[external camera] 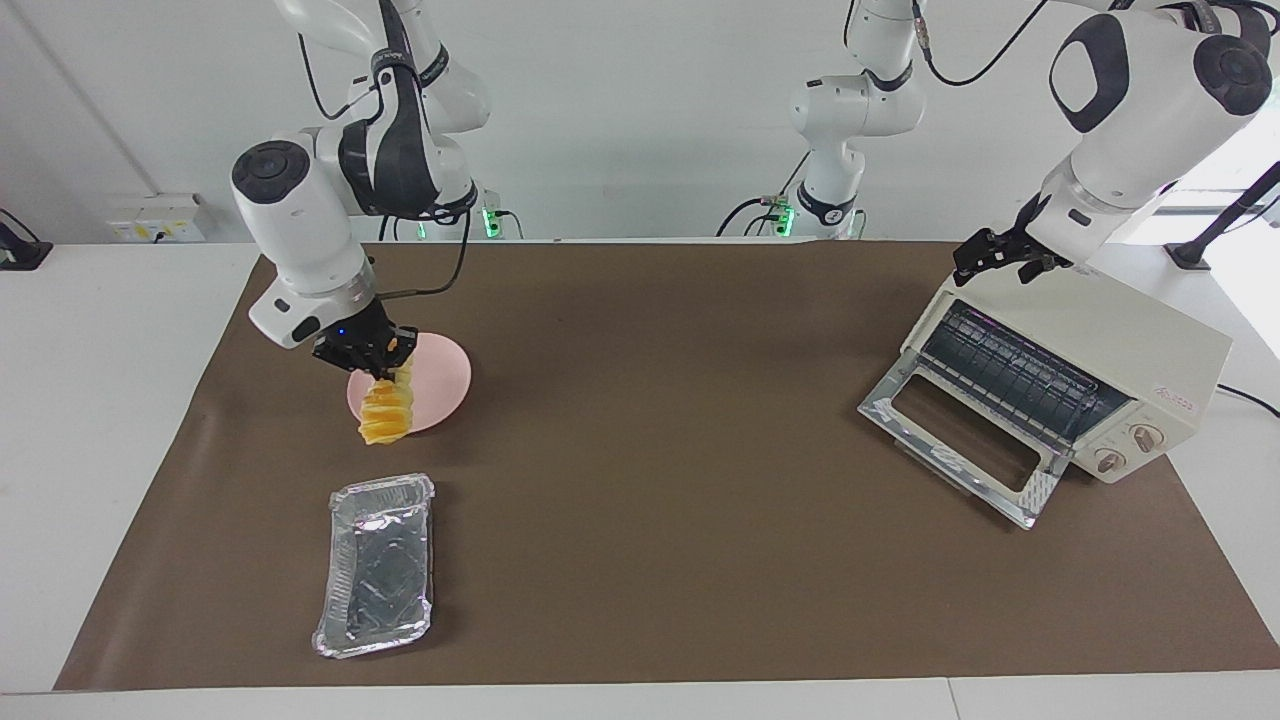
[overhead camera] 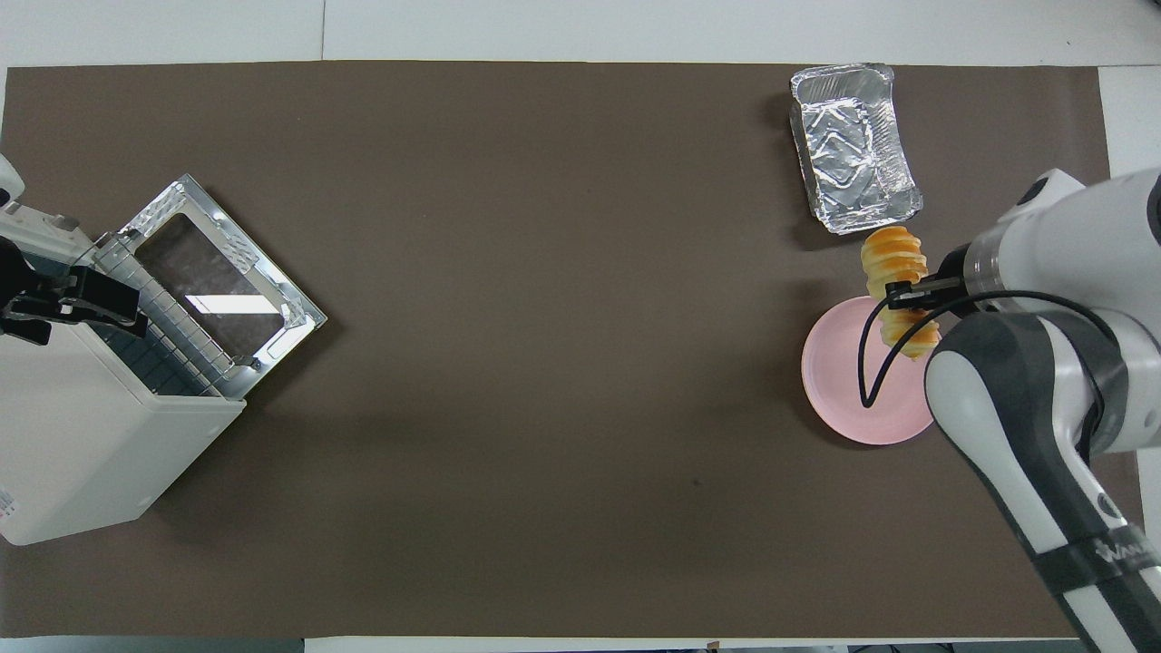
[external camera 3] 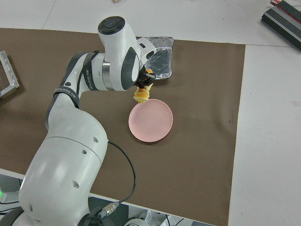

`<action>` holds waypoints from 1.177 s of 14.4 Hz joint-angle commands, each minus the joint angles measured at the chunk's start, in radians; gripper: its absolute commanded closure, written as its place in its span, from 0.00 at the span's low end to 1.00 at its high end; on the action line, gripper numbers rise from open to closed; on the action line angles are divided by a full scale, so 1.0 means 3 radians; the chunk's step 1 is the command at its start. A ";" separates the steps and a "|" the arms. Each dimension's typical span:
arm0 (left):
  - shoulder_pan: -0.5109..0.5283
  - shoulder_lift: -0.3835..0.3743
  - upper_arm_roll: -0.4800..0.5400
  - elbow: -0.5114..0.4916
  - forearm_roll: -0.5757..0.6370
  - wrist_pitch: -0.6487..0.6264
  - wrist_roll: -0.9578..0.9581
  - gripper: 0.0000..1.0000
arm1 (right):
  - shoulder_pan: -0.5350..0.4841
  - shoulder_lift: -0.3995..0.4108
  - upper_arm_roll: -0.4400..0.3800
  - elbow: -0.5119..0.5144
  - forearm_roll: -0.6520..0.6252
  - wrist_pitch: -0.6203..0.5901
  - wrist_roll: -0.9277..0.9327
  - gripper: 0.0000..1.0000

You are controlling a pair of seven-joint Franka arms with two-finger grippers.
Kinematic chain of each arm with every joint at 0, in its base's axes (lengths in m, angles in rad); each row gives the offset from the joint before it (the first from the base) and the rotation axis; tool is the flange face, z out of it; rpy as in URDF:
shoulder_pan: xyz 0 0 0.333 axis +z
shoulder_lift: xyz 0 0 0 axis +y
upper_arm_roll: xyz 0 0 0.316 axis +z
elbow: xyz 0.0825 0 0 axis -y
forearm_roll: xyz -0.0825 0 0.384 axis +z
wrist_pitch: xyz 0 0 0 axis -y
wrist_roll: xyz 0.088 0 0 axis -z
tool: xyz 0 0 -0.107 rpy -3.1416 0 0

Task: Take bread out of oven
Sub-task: 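Lower the bread rolls onto the pink plate and open the right gripper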

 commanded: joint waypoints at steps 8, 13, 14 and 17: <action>-0.0002 -0.0075 0.0017 -0.0054 -0.0033 0.0033 0.0022 0.00 | -0.0077 -0.0526 0.0034 -0.1847 0.0086 0.1832 -0.0052 1.00; -0.0002 -0.0075 0.0017 -0.0054 -0.0033 0.0033 0.0022 0.00 | -0.0077 -0.0474 0.0034 -0.1664 0.0086 0.1594 -0.0032 0.00; -0.0002 -0.0075 0.0017 -0.0054 -0.0033 0.0033 0.0017 0.00 | -0.0077 -0.0474 0.0034 -0.1425 0.0086 0.1142 -0.0032 0.00; -0.0002 -0.0075 0.0017 -0.0054 -0.0033 0.0033 0.0022 0.00 | -0.0082 -0.0347 0.0034 -0.0429 0.0091 -0.0097 -0.0032 0.00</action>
